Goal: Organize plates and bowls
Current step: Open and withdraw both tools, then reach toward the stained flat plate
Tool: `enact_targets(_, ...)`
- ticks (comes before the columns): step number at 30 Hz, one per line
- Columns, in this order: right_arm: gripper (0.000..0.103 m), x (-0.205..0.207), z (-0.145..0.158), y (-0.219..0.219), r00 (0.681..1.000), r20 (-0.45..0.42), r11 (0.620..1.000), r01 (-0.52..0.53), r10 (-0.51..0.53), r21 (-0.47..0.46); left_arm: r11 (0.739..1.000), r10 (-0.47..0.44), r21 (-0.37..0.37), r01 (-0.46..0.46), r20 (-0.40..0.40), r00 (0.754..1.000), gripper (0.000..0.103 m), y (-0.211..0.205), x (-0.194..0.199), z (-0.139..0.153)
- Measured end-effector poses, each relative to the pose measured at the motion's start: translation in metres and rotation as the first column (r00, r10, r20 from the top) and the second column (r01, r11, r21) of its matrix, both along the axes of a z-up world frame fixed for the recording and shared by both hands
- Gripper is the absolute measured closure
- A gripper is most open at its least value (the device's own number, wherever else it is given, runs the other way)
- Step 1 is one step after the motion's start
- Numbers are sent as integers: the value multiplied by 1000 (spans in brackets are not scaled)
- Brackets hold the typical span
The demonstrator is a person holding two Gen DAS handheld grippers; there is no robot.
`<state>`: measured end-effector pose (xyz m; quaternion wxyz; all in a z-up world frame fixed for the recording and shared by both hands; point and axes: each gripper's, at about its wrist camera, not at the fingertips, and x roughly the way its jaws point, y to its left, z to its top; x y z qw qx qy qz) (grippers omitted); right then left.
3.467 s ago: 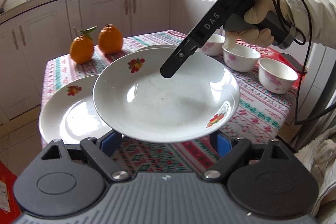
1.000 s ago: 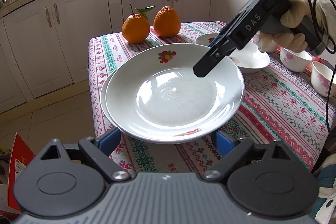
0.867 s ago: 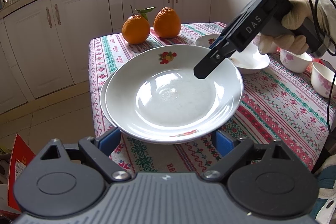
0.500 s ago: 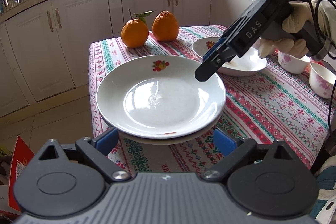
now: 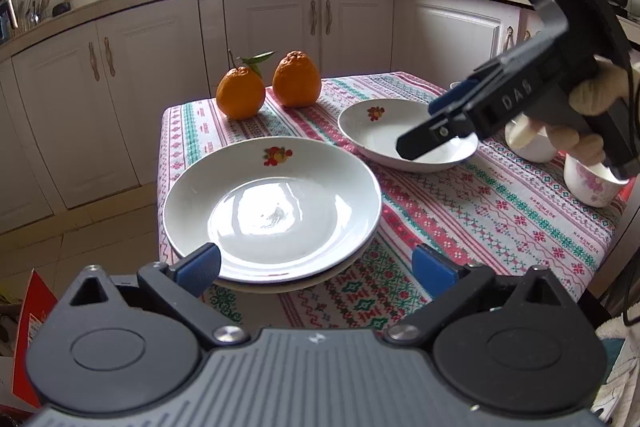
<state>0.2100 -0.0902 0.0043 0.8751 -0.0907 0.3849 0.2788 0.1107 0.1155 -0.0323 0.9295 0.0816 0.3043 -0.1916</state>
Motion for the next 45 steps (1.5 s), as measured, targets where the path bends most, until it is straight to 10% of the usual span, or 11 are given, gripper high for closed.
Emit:
enact_targets(10,0,-29,-33,-37,972,40,971,232,-230,-54,1000,-18,15,18,19,1000,1,-22,6,14)
enact_targets(30,0,-14,-77,-61,951,10,949,309,-309,-67,991,-67,121,60,58,996,0,-84,79,29)
enact_targets(45,0,-2,-80,-62,953,24,951,302,-301,-61,970,-196,136,203,-62,979,1,-136,169,16)
